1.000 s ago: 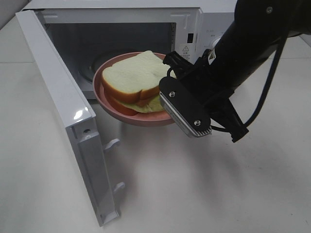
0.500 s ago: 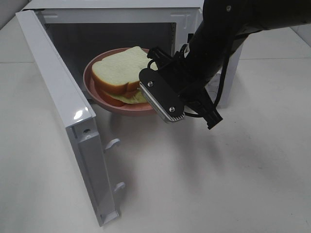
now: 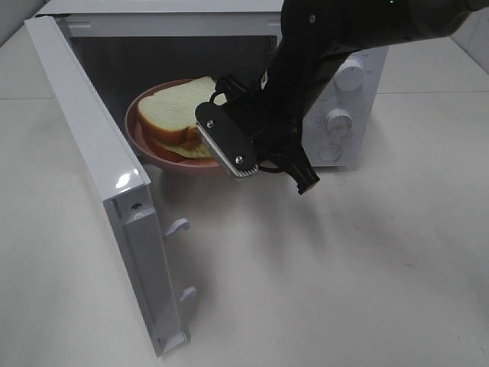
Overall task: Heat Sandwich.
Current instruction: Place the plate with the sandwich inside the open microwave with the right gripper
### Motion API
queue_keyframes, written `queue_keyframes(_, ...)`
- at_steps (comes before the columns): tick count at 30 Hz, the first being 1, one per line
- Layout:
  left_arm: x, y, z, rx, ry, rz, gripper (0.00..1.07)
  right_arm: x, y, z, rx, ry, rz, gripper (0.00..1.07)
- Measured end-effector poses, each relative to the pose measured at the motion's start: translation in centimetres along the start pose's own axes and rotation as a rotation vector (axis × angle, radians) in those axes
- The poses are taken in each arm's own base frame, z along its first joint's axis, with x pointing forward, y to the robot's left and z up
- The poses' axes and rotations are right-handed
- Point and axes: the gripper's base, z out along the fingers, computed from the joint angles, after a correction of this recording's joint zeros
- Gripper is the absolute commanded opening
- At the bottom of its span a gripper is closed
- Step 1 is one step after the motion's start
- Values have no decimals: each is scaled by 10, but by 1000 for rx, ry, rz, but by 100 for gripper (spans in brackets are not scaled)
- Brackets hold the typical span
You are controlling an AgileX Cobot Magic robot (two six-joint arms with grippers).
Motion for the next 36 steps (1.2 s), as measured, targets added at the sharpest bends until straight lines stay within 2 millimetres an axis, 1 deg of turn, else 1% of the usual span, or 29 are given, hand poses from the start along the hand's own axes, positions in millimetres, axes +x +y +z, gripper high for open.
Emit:
queue_keyframes(2, 0, 0, 0, 0, 0, 0, 101, 1, -2, 2, -2, 4, 8, 1)
queue_keyframes(6, 0, 0, 0, 0, 0, 0, 101, 2, -16, 5, 9, 11, 50, 1)
queue_keyframes(16, 0, 0, 0, 0, 0, 0, 101, 6, -34, 15, -5, 44, 101, 2)
queue_keyframes(24, 0, 0, 0, 0, 0, 0, 101, 9, -48, 25, -2, 61, 114, 2)
queue_keyframes(27, 0, 0, 0, 0, 0, 0, 101, 9, -51, 26, 4, 65, 114, 2)
queue_keyframes(29, 0, 0, 0, 0, 0, 0, 101, 9, -58, 26, 15, 65, 114, 2)
queue_keyframes(36, 0, 0, 0, 0, 0, 0, 101, 10, -70, 30, 37, 64, 133, 3)
